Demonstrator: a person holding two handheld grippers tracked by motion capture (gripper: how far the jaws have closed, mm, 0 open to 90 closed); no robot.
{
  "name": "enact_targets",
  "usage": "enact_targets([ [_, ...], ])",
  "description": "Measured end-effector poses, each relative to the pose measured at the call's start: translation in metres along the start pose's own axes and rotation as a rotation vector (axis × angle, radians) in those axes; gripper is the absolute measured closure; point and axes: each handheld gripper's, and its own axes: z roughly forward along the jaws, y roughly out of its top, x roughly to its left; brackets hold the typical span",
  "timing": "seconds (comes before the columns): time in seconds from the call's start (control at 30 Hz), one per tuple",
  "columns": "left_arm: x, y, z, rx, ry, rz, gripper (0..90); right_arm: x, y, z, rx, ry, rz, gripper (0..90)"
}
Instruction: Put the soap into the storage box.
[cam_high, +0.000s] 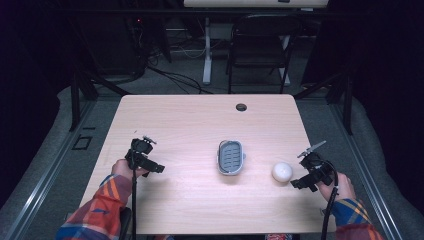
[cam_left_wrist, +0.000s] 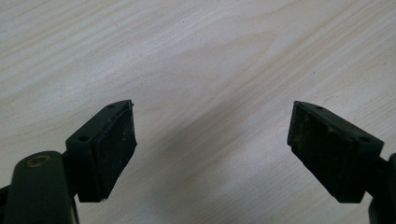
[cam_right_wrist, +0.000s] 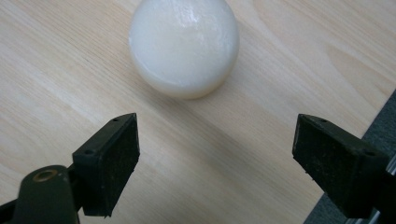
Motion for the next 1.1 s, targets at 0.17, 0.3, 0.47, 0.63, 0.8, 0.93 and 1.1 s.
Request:
enact_targets([
  [0.17, 0.0, 0.0, 0.0, 0.001, -0.005, 0.002, 15.2, 0.002, 0.003, -0.001, -0.021, 0.025, 0.018, 13.9],
  [0.3, 0.0, 0.0, 0.0, 0.003, -0.007, 0.002, 15.2, 0.002, 0.003, -0.002, -0.032, 0.037, 0.022, 13.7],
  [0.47, -0.001, 0.0, 0.0, 0.001, -0.009, 0.002, 15.2, 0.005, 0.005, -0.004, -0.047, 0.035, 0.003, 13.4],
  [0.63, -0.001, 0.0, 0.001, 0.002, -0.01, 0.003, 15.2, 0.008, 0.007, -0.005, -0.068, 0.023, -0.015, 13.4],
  [0.8, -0.001, 0.0, 0.001, 0.002, -0.011, 0.006, 15.2, 0.013, 0.01, -0.007, -0.099, 0.031, -0.027, 12.4],
  [0.93, -0.001, 0.0, 0.001, 0.002, -0.01, 0.008, 15.2, 0.014, 0.011, -0.005, -0.079, 0.024, -0.023, 12.4],
  [1.1, -0.001, 0.0, 0.001, 0.003, -0.01, 0.008, 15.1, 0.015, 0.014, -0.002, -0.048, -0.015, -0.014, 12.7],
])
